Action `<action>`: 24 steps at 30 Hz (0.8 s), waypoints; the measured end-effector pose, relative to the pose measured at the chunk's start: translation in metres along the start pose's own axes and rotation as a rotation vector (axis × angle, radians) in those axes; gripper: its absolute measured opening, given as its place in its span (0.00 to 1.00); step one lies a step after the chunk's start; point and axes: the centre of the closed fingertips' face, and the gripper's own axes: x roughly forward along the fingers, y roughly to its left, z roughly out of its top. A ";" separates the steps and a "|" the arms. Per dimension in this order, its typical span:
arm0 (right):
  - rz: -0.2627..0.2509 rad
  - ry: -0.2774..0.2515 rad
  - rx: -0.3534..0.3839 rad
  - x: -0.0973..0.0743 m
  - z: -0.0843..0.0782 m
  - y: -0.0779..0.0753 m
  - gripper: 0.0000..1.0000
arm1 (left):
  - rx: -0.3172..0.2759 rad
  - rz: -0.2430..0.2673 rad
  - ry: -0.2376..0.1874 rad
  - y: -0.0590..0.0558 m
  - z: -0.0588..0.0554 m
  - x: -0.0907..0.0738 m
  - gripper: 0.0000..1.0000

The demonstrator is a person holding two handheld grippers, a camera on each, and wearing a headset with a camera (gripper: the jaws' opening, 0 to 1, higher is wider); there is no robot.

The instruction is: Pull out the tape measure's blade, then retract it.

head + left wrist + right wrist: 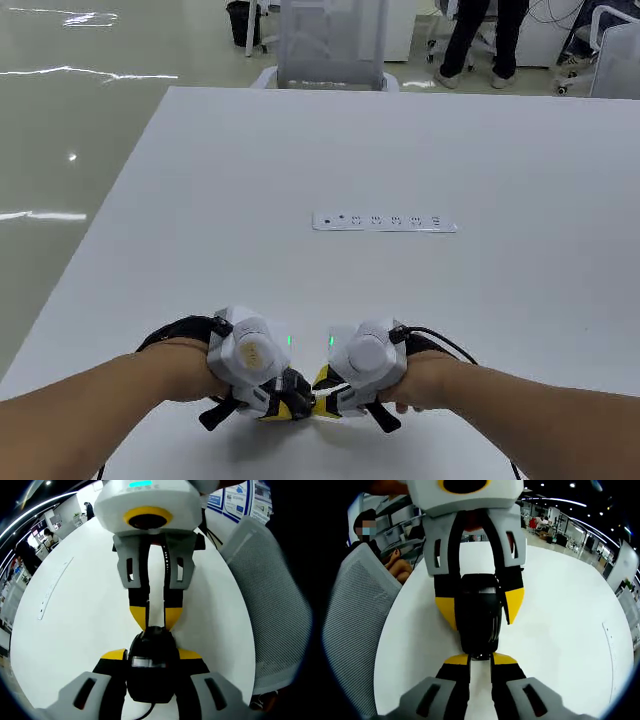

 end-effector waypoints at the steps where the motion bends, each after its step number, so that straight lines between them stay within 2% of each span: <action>1: -0.002 0.005 0.010 -0.001 0.000 0.000 0.15 | -0.001 0.000 0.000 -0.001 0.000 0.000 0.32; 3: -0.008 0.010 -0.019 0.000 -0.001 0.000 0.15 | -0.001 0.001 0.000 -0.002 0.000 0.000 0.32; 4: -0.009 0.012 -0.011 0.000 0.000 -0.001 0.14 | -0.002 0.001 0.000 0.000 0.000 0.000 0.32; 7: -0.032 0.074 -0.013 0.002 -0.002 0.000 0.14 | -0.007 0.001 0.002 0.000 0.000 0.000 0.32; 8: -0.057 0.118 -0.067 0.002 -0.003 0.001 0.14 | -0.006 0.000 0.005 0.000 0.000 0.001 0.32; 9: -0.072 0.130 -0.080 0.004 -0.004 0.001 0.15 | -0.001 0.001 0.010 -0.001 0.001 0.002 0.32; 10: -0.074 0.148 -0.115 0.005 -0.008 0.001 0.15 | 0.003 0.000 0.016 -0.001 0.001 0.002 0.32; 11: -0.072 0.142 -0.169 0.007 -0.006 0.001 0.16 | 0.002 0.002 0.016 0.000 0.001 0.002 0.32; 15: -0.051 0.116 -0.095 0.009 -0.009 -0.001 0.17 | -0.004 0.008 0.008 0.000 0.000 0.001 0.32; 16: -0.047 0.115 -0.119 0.010 -0.009 -0.001 0.17 | -0.004 0.010 0.007 0.001 0.000 0.001 0.32; 17: -0.042 0.115 -0.113 0.010 -0.009 -0.002 0.17 | -0.006 0.011 0.007 0.001 0.001 0.001 0.32; 19: -0.018 0.081 0.001 0.009 -0.009 -0.001 0.14 | -0.005 0.009 0.009 0.002 0.001 0.001 0.32; 20: -0.016 0.068 0.014 0.010 -0.010 -0.002 0.13 | -0.006 0.008 0.010 0.002 0.000 0.001 0.32; 21: -0.021 0.078 -0.009 0.008 -0.010 -0.003 0.13 | -0.007 0.007 0.012 0.002 0.000 0.001 0.32; 24: -0.022 0.084 -0.006 0.008 -0.009 -0.002 0.11 | -0.014 0.008 0.015 0.003 -0.001 0.001 0.32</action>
